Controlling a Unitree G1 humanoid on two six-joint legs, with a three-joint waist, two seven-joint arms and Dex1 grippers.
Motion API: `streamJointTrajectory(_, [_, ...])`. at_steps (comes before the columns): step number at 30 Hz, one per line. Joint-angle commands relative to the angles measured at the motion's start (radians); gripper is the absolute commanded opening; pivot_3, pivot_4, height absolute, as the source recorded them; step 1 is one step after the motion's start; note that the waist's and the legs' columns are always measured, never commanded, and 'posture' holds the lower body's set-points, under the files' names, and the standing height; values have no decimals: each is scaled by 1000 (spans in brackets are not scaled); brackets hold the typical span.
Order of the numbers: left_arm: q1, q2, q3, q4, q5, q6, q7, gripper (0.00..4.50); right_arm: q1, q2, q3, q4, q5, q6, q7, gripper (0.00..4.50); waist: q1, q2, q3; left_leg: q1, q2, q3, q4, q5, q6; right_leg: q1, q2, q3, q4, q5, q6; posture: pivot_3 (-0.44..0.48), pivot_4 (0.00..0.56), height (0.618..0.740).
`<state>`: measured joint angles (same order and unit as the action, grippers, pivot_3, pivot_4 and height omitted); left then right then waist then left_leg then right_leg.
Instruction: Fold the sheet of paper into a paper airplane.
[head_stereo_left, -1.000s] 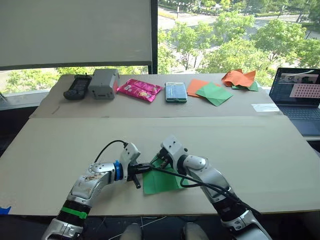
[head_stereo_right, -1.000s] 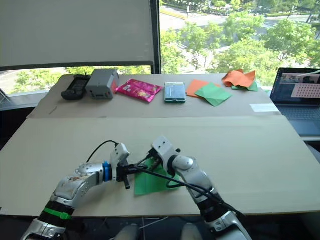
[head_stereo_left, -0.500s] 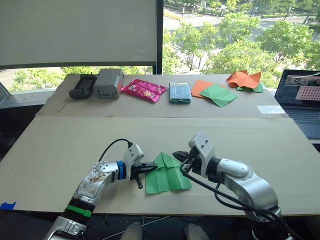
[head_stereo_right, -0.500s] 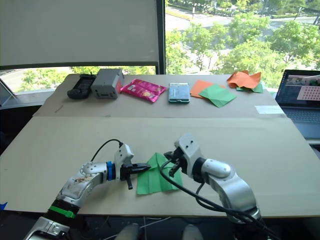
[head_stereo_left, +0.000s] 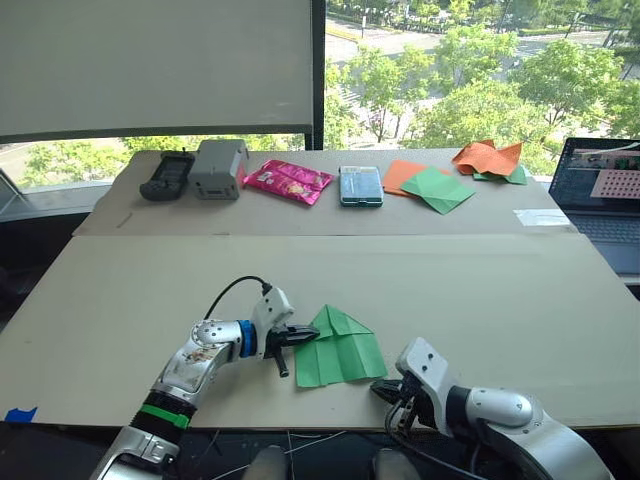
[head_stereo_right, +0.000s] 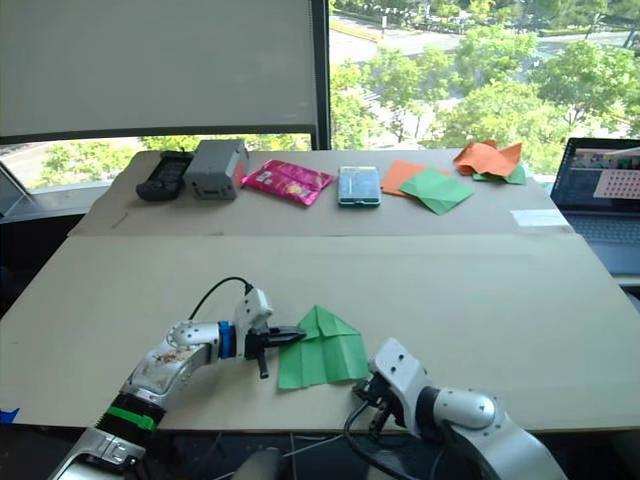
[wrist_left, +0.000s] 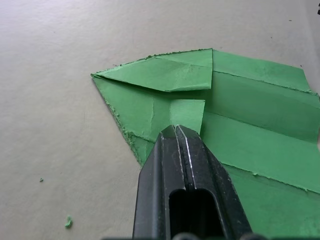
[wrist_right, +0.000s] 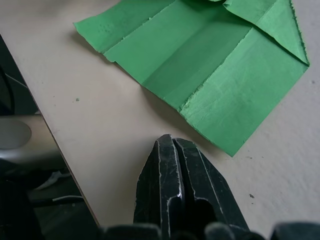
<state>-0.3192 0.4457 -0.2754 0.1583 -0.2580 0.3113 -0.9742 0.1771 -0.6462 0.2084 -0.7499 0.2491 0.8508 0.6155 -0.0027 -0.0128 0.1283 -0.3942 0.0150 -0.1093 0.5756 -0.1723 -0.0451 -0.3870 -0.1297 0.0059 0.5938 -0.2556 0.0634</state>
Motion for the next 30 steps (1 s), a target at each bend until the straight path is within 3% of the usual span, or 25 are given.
streamJointTrajectory(1, [22,5,-51,106,79,13,6,16,26,3,56,14,-56,-10,-65,0,2,-1,-1,0,0,0,0,0,0,0,0,0,0,0,0,0,150,706])
streamJointTrajectory(8, [-9,-10,-59,127,92,14,-5,16,15,68,-4,71,-83,-17,-175,0,3,-2,-2,1,3,0,2,0,0,0,-3,-6,-2,0,0,0,150,706])
streamJointTrajectory(12, [-13,6,-71,121,103,7,-33,16,76,166,-65,84,-57,-107,-228,0,4,-1,-2,-5,4,0,5,0,-1,0,-5,-12,-6,0,0,0,150,706])
streamJointTrajectory(19, [-20,-23,-76,152,119,-6,-19,16,65,288,-89,119,-23,-191,-263,0,14,1,-2,-7,2,0,5,0,-1,0,-12,-19,-6,0,1,0,150,706])
streamJointTrajectory(22, [-17,-27,-77,157,126,-16,-25,16,47,353,-110,130,23,-232,-252,0,16,3,-2,-7,2,1,5,0,-1,0,-13,-20,-3,0,1,0,150,706])
streamJointTrajectory(30, [-47,-34,-69,181,132,-18,-22,16,-123,371,-69,215,48,-256,-177,0,18,4,-2,-9,0,1,5,0,-1,0,-15,-22,0,1,2,0,150,706])
